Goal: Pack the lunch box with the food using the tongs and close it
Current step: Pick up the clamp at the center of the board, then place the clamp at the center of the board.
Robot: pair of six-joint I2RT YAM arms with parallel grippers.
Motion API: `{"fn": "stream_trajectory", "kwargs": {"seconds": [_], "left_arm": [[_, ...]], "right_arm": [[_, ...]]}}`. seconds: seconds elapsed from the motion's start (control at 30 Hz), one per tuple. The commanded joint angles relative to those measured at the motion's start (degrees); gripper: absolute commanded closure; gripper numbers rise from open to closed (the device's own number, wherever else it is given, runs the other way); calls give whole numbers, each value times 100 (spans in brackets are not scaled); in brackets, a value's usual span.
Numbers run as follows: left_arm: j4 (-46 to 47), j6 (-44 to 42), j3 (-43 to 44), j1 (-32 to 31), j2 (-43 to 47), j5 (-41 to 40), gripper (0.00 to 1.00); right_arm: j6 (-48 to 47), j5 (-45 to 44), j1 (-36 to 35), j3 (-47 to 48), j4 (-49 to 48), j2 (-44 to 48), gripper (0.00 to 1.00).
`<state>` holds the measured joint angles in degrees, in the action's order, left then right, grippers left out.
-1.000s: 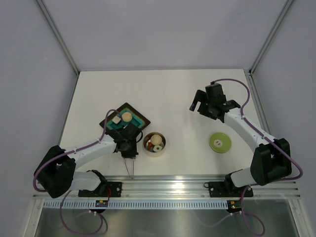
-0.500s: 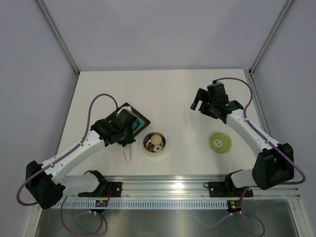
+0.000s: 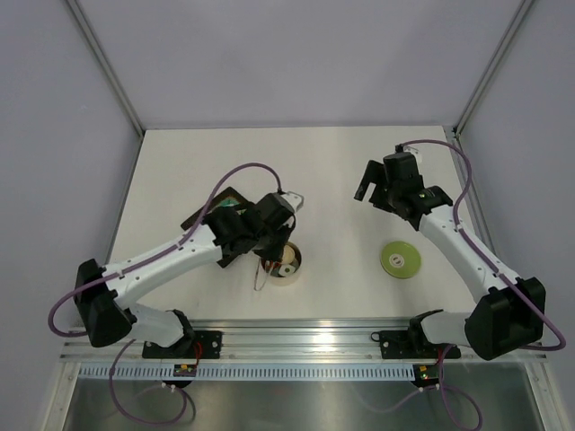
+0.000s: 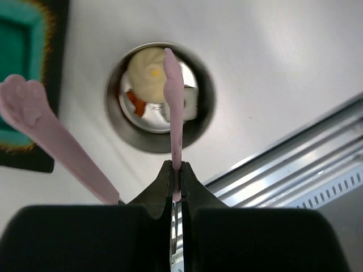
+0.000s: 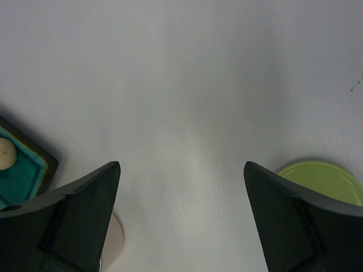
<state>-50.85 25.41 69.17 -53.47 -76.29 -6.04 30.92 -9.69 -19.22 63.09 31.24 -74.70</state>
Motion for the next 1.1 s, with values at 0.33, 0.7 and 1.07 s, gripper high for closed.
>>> {"fn": "stream_trajectory", "kwargs": {"seconds": [0.33, 0.7, 1.07], "left_arm": [[472, -1345, 2759, -1069, -2846, 1333, 100], [778, -1583, 3419, -1244, -4367, 1290, 100], [1209, -1416, 3183, -1297, -4387, 1264, 52]], "right_arm": [[-15, 698, 2273, -25, 839, 535, 1], [441, 504, 2652, -209, 963, 755, 0], [292, 565, 2766, -288, 919, 869, 1]]}}
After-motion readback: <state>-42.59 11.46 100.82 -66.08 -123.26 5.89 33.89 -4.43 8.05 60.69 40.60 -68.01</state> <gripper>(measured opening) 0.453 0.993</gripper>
